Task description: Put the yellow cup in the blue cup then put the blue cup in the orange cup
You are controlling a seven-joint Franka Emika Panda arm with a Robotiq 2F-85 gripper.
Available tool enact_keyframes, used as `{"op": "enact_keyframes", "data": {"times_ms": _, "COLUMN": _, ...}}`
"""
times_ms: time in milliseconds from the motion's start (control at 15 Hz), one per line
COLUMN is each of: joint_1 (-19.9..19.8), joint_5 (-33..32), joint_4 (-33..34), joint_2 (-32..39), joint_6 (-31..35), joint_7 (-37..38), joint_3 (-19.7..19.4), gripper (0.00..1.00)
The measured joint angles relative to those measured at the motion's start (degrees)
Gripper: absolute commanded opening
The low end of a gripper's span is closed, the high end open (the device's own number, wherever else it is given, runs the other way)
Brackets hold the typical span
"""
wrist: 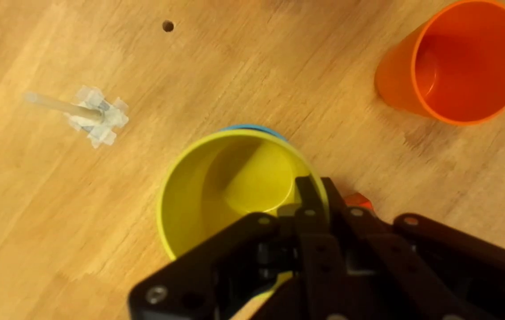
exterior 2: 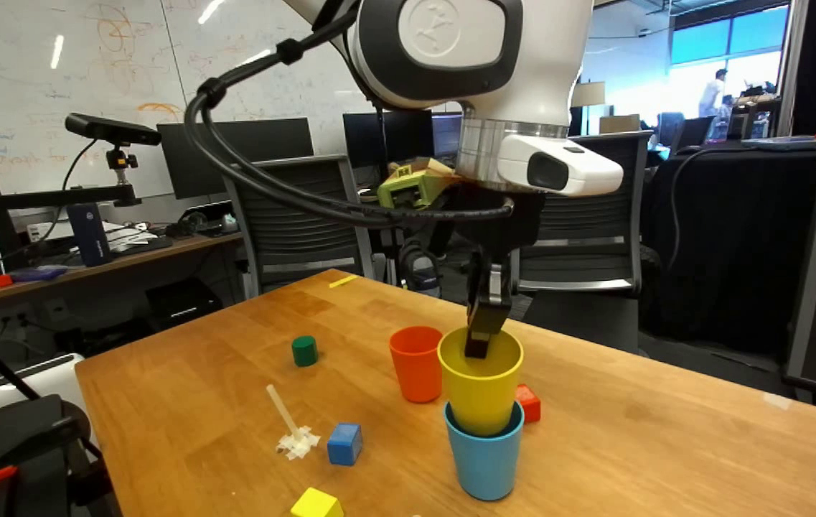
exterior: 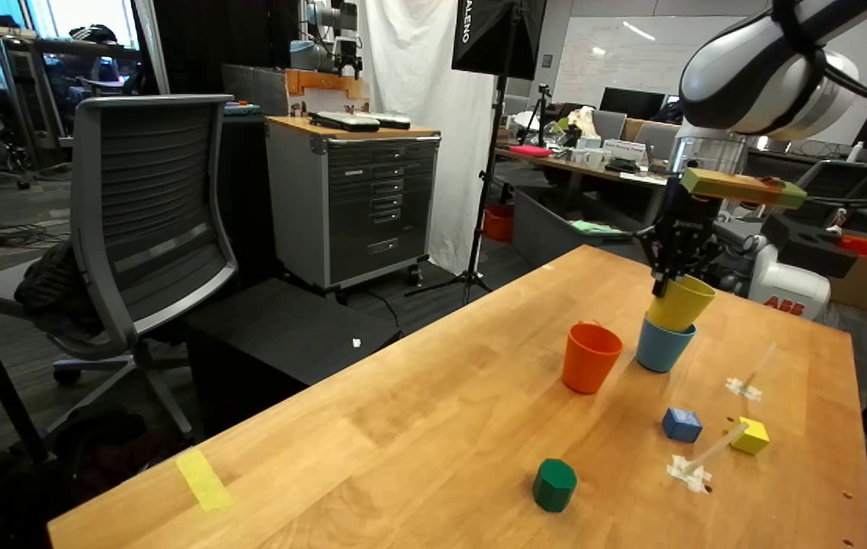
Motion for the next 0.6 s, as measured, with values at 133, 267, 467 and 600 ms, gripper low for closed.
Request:
{"op": "enact_keyframes", "data": {"times_ms": 133, "joint_1": 0.0, "joint_5": -0.13, "joint_4": 0.79, "joint_2": 0.91, "joint_6": -0.59, "joint_7": 0.13, "joint_3": 0.0, "gripper": 0.01}}
{"op": "enact_keyframes", "data": {"times_ms": 267, "joint_1": 0.01, "joint_5": -0.21, "joint_4": 1.38, "joint_2": 1.61, "joint_6": -1.04, "joint_7": 0.27, "joint_3": 0.0, "gripper": 0.01}}
{"op": "enact_keyframes", "data": {"times_ms": 467, "joint_1": 0.04, "joint_5": -0.26, "joint_4": 1.97, "joint_2": 2.13, "joint_6": -1.64, "joint_7": 0.31, "joint_3": 0.0, "gripper": 0.26}}
{"op": "enact_keyframes", "data": {"times_ms": 600, "joint_1": 0.05, "joint_5": -0.31, "joint_4": 2.29, "joint_2": 2.21, "joint_6": -2.05, "joint_7": 0.33, "joint_3": 0.0, "gripper": 0.45}}
